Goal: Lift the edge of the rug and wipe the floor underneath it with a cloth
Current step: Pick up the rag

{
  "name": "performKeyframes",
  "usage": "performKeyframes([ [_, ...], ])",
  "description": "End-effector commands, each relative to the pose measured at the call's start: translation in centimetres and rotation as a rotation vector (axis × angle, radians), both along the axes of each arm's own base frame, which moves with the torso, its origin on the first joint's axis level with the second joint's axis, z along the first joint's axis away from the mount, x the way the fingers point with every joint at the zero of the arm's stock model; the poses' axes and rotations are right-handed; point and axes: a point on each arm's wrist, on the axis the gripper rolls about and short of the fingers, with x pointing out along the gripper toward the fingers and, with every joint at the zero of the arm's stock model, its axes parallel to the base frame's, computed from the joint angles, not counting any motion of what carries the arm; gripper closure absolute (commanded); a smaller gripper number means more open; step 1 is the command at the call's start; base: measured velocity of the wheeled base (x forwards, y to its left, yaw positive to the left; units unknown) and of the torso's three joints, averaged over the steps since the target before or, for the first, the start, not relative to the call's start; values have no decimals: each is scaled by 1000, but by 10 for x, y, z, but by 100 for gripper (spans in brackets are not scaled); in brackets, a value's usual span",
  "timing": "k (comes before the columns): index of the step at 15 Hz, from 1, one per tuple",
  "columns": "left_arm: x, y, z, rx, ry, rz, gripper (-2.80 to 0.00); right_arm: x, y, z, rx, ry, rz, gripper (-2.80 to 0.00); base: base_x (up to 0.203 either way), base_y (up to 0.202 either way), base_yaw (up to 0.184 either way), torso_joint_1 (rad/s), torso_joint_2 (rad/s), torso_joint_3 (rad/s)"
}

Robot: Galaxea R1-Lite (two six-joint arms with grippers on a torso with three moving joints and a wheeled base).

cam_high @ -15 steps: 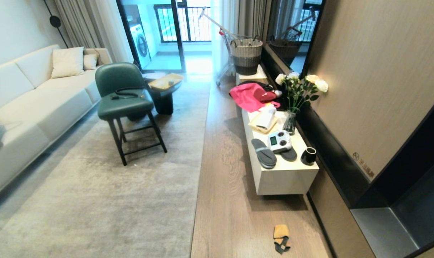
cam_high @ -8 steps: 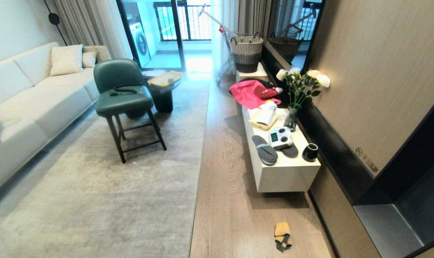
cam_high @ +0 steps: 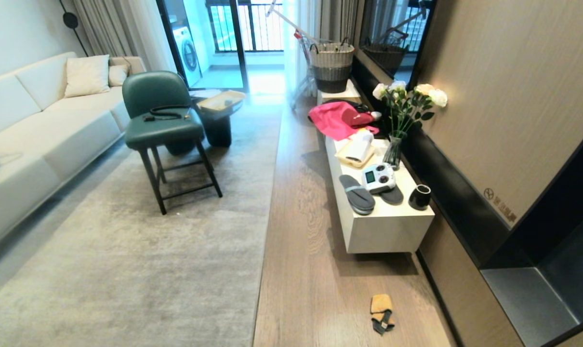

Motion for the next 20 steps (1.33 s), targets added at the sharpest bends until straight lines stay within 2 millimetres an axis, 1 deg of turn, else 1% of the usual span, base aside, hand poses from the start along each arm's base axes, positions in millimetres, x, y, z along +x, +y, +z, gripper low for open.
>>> performKeyframes([
  [1, 0, 0, 0, 0, 0, 0, 0, 0, 0, 0, -1, 1, 1, 0, 0, 0, 0, -192, 532, 346],
  [12, 0, 0, 0, 1, 0, 0, 0, 0, 0, 0, 1, 3, 0, 0, 0, 0, 0, -152, 524, 361],
  [20, 0, 0, 0, 0, 0, 0, 0, 0, 0, 0, 1, 1, 0, 0, 0, 0, 0, -60, 464, 392],
])
